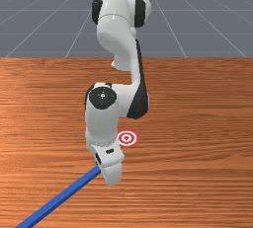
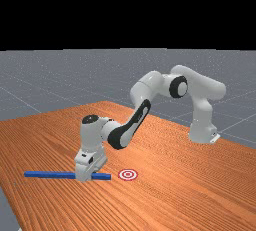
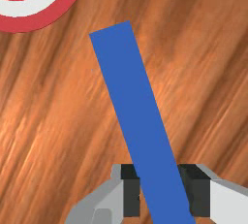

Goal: Pull the pivot to the target area

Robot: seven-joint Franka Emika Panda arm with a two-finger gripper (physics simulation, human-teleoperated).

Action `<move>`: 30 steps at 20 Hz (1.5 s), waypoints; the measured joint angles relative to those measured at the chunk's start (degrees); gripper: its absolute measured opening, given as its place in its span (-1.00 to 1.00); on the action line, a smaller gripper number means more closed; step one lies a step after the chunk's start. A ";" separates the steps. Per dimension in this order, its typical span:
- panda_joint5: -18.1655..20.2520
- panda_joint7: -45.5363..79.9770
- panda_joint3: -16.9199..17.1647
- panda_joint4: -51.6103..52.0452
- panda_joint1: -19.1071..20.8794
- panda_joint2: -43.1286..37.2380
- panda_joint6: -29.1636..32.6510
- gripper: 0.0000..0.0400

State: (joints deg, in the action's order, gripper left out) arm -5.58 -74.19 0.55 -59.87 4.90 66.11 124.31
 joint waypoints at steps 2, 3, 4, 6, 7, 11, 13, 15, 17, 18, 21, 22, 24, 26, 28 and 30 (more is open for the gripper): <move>0.93 5.41 0.72 -0.13 -1.50 -0.13 -0.45 -0.39; 1.40 8.58 1.01 -0.13 -2.63 -0.16 -0.77 -0.38; 1.83 11.77 1.22 0.04 -3.87 -0.10 -1.18 -0.39; 2.72 18.88 1.61 1.06 -6.88 0.37 -2.29 -0.39; 3.12 22.22 1.65 1.91 -8.37 0.79 -3.00 -0.40; 4.71 34.24 1.92 6.04 -12.88 2.88 -5.76 -0.40; 6.27 37.62 3.02 -6.41 -14.62 -3.71 -0.20 -0.41; 4.47 31.97 2.63 -19.47 -15.14 -10.58 5.81 -0.47; -1.03 16.50 0.21 -28.56 -13.81 -15.23 11.29 -0.52; -1.13 18.42 0.77 -32.52 -14.38 -17.07 14.67 -0.52; 0.29 22.90 1.30 -37.71 -15.19 -19.89 15.23 -0.51; 0.47 23.94 1.48 -39.70 -15.46 -20.91 16.11 -0.51; 0.94 26.41 1.91 -44.58 -16.12 -23.39 18.28 -0.51; 0.04 25.22 1.75 -49.07 -16.27 -25.63 20.59 -0.52; -0.36 25.16 1.75 -52.16 -16.52 -27.17 22.10 -0.52; -0.59 25.02 1.74 -53.62 -16.62 -27.90 22.81 -0.52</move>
State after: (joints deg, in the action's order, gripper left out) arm -6.17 -49.17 2.29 -113.48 -11.72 38.21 147.12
